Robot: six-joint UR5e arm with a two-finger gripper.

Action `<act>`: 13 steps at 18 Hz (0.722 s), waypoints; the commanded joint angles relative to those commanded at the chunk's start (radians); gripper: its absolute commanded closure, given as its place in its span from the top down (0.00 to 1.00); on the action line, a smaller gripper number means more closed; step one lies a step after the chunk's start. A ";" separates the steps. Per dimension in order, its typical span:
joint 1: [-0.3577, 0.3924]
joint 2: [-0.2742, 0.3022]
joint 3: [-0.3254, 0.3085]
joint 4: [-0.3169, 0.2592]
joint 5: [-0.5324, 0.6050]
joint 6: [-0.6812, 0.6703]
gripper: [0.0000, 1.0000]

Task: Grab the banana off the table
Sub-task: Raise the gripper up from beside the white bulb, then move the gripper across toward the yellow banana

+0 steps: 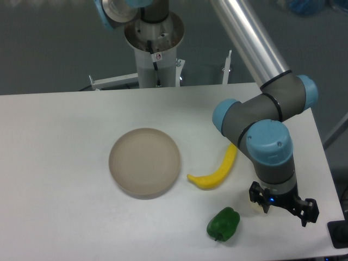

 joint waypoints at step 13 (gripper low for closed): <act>0.095 0.150 -0.187 -0.190 -0.087 0.081 1.00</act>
